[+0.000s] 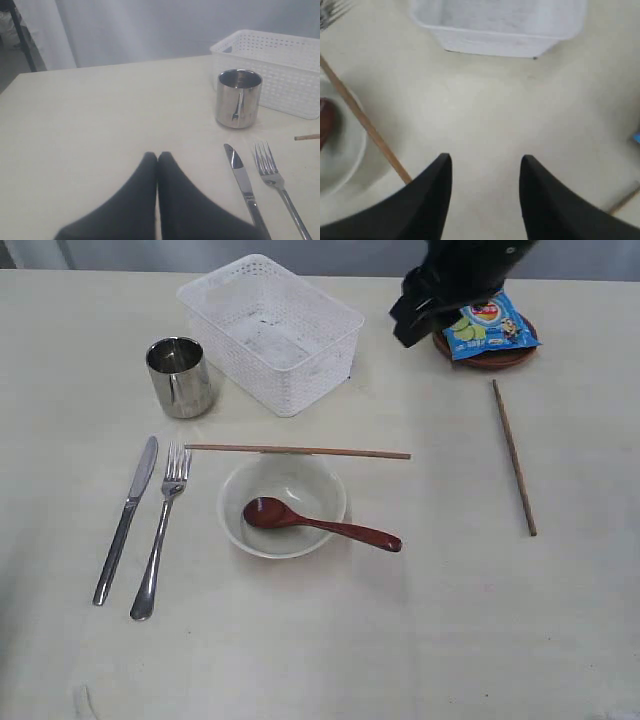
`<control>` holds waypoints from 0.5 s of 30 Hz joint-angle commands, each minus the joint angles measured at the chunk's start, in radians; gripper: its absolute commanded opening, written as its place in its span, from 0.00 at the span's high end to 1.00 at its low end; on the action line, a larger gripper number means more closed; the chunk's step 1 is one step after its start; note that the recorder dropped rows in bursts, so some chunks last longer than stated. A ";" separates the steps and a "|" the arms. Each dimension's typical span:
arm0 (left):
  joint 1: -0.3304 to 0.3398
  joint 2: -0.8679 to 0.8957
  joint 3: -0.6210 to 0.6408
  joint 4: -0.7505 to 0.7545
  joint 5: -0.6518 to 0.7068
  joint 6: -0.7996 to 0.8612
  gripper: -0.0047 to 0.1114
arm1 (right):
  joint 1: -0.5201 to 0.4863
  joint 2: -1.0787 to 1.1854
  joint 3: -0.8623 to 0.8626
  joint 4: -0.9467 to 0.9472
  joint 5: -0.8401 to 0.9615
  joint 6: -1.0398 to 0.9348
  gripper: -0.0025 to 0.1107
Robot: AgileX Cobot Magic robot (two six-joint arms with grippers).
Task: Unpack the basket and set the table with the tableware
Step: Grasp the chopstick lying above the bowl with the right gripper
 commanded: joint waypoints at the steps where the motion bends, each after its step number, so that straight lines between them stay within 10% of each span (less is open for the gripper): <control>1: -0.005 -0.002 0.002 0.002 -0.001 -0.002 0.96 | -0.092 0.024 0.001 0.022 0.002 0.038 0.61; 15: -0.005 -0.002 0.002 0.002 -0.001 -0.002 0.96 | 0.017 0.206 0.001 0.103 0.072 -0.328 0.61</control>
